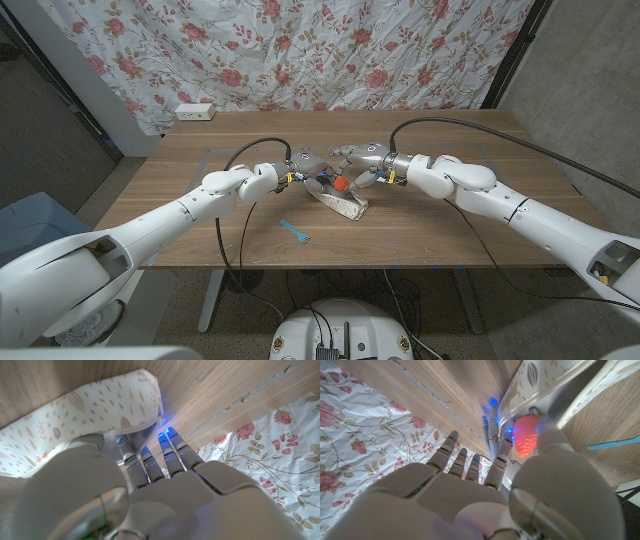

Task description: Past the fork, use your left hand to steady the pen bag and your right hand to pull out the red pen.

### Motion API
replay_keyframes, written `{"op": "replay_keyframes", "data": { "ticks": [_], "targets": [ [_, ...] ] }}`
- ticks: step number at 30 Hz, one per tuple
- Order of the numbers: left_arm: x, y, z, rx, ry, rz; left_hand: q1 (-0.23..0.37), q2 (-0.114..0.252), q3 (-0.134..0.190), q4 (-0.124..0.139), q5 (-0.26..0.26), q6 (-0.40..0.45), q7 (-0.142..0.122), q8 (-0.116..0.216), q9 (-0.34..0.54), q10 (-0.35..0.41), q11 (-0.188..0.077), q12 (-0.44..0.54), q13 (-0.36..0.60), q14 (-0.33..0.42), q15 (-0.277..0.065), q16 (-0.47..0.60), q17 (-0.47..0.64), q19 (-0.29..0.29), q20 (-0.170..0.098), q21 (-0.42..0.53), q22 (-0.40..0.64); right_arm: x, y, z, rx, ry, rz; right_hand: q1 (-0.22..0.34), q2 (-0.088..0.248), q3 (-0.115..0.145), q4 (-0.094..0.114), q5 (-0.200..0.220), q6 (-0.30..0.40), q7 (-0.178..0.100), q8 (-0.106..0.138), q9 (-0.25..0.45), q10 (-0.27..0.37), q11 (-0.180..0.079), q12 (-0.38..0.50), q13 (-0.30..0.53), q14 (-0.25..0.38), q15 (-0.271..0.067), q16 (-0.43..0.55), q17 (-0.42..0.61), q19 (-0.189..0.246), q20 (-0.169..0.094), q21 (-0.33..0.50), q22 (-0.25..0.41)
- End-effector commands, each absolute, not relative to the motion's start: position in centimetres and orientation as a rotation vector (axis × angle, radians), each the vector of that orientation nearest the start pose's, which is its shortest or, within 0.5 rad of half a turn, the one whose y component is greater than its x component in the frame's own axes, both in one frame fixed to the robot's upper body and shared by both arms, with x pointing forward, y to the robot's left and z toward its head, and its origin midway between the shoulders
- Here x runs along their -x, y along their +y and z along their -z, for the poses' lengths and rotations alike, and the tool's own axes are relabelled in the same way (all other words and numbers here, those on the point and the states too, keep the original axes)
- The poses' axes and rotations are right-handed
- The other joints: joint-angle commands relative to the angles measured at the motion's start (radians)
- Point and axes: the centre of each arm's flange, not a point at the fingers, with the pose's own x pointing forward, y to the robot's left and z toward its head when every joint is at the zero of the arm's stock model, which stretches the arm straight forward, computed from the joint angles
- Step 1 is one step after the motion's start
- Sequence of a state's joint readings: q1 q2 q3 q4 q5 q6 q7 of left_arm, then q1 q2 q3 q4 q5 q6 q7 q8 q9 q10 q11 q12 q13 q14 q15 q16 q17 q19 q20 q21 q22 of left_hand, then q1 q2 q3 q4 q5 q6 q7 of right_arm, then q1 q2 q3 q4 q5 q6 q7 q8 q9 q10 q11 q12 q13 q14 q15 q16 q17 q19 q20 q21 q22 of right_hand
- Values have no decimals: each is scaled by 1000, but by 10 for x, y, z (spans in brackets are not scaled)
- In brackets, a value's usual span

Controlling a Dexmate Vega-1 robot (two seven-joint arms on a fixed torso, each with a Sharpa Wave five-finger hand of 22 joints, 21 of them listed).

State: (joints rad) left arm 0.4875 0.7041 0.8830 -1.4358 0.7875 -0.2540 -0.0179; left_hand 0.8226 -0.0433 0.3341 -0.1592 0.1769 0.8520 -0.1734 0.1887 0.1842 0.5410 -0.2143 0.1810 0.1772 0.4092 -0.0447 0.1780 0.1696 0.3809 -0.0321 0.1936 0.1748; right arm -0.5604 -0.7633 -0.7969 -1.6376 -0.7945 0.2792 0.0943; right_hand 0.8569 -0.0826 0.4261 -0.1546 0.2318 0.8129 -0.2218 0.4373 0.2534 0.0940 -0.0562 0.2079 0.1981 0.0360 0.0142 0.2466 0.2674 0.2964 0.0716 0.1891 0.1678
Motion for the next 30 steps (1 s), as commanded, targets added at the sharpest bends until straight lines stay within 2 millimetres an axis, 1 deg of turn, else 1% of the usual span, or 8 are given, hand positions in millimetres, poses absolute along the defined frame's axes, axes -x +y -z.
{"op": "replay_keyframes", "data": {
  "ticks": [1,5,9,18,30],
  "targets": [
    [-640,144,6,-1803,-858,334,0,8,-5,1,0,7,1,6,2,1,2,6,3,9,-120,6,2,1,0,4,2,-586,-138,-23,1782,-947,-366,0,4,-4,-2,3,8,-1,9,4,15,-2,8,3,3,1,2,2,4,-3,3,1],
    [-640,145,5,-1803,-859,331,1,8,-6,1,0,7,2,6,2,1,1,6,3,9,-119,6,2,1,0,3,2,-584,-143,-29,1776,-940,-349,1,4,-5,-2,3,9,-1,10,4,19,-3,10,3,4,2,3,2,4,-4,2,1],
    [-640,145,5,-1807,-859,335,1,8,-6,1,0,6,2,6,2,2,1,6,3,8,-119,6,2,1,0,3,2,-583,-150,-35,1734,-934,-344,1,4,-6,-2,2,11,-1,11,5,29,-5,12,3,3,2,3,2,5,-4,2,1],
    [-638,145,5,-1809,-859,334,1,9,-7,1,0,5,2,5,2,1,1,6,3,7,-119,6,2,0,0,3,2,-578,-163,-46,1755,-928,-295,1,5,-8,-1,2,15,-1,14,6,34,-5,12,3,-1,7,2,3,8,-8,3,1],
    [-635,147,3,-1810,-863,337,-2,10,-10,2,0,5,1,5,2,1,2,6,3,7,-118,6,2,0,0,3,2,-576,-180,-51,1800,-888,-230,-1,5,-11,0,0,18,-1,16,7,31,-4,9,3,-2,7,2,5,8,-7,2,1]
  ]
}}
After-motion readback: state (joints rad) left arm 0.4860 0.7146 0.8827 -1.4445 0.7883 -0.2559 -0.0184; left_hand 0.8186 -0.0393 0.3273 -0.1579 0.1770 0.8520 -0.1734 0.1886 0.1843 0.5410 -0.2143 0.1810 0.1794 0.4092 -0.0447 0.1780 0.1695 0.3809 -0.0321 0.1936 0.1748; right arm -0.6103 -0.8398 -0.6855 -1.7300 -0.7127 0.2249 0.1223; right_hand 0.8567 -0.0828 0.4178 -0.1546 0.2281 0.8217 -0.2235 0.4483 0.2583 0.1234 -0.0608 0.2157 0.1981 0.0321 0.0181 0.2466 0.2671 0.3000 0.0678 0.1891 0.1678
